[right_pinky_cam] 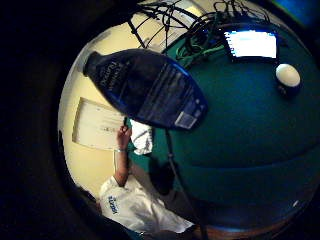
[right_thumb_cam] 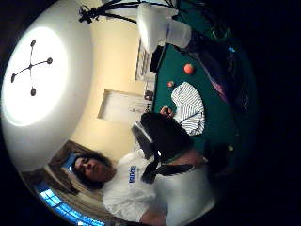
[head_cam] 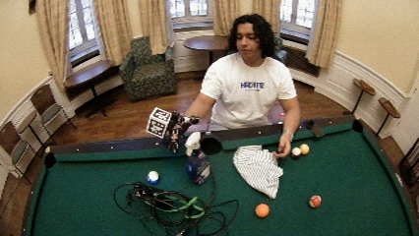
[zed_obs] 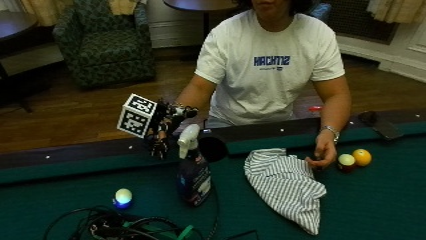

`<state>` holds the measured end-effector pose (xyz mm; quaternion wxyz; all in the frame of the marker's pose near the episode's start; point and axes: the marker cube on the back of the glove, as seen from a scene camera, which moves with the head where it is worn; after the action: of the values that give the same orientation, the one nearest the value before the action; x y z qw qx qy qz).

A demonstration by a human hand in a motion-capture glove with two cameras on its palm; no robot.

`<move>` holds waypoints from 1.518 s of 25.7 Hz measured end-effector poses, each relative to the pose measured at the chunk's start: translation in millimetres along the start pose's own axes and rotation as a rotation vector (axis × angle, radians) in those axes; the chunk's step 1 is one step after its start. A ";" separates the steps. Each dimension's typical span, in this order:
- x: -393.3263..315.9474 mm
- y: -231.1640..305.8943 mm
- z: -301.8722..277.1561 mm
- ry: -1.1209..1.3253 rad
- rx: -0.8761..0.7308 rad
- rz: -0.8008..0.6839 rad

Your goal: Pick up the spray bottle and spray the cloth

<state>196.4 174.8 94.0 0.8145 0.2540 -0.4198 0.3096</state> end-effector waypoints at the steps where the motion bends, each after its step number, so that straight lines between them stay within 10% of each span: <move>1: 2.0 1.6 0.9 0.001 0.001 0.003; 39: 15.2 7.6 1.5 -0.258 0.152 0.013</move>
<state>197.1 183.3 108.7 0.7300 0.3499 -0.4982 0.3105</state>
